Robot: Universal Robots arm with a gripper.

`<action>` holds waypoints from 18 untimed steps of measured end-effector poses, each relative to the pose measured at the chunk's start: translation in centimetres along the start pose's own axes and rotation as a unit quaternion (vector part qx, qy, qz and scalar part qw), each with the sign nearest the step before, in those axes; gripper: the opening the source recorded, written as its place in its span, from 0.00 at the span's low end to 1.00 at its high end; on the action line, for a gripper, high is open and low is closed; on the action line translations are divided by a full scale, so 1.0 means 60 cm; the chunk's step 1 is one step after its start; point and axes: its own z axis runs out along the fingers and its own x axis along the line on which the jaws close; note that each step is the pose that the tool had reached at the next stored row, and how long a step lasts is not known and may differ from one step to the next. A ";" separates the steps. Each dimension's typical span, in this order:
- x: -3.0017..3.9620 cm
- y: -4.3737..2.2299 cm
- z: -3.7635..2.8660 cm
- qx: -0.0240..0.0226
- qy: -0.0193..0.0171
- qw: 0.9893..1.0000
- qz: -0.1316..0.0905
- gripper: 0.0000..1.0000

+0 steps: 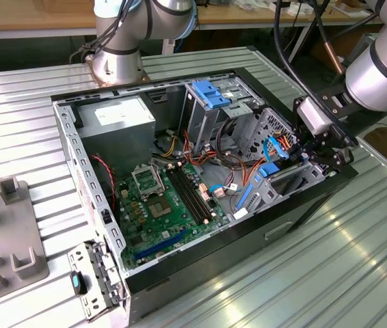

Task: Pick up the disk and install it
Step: 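Insert the second disk wire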

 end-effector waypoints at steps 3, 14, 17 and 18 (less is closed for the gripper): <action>0.000 0.000 0.002 0.000 0.000 1.000 0.000 0.16; 0.003 0.002 0.014 0.000 0.000 1.000 0.000 0.16; 0.003 0.002 0.014 0.000 0.000 1.000 0.000 0.16; 0.003 0.002 0.014 0.000 0.000 1.000 0.000 0.16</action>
